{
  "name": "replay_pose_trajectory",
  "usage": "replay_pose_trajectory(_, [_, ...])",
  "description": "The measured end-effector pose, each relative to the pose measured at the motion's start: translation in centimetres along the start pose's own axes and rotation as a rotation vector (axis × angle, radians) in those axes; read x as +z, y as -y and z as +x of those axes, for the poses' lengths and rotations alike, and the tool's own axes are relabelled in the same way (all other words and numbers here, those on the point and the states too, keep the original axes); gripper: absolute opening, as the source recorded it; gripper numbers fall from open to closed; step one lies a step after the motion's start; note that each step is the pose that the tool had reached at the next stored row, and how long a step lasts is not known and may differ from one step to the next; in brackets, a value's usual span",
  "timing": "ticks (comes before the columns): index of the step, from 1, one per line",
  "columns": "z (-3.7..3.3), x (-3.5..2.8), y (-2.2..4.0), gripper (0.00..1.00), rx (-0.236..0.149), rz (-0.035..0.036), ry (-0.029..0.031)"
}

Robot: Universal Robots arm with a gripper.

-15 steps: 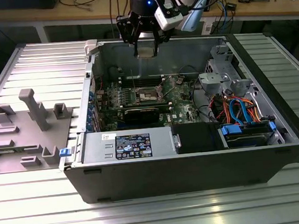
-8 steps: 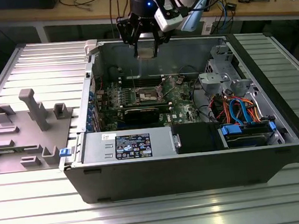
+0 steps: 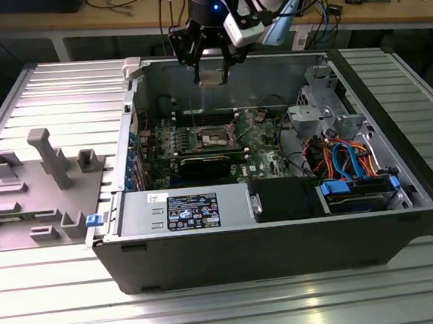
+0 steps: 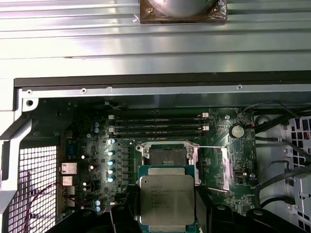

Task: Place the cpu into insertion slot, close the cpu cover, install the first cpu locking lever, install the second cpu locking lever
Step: 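Place the cpu into insertion slot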

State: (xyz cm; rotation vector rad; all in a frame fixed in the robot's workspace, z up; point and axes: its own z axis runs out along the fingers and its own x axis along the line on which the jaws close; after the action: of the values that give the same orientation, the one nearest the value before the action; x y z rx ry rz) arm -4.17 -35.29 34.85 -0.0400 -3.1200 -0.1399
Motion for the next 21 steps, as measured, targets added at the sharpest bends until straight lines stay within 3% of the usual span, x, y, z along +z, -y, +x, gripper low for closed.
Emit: replay_pose_trajectory(21, [-0.02, 0.79, 0.09, 0.55, 0.000, 0.0000, 0.0000])
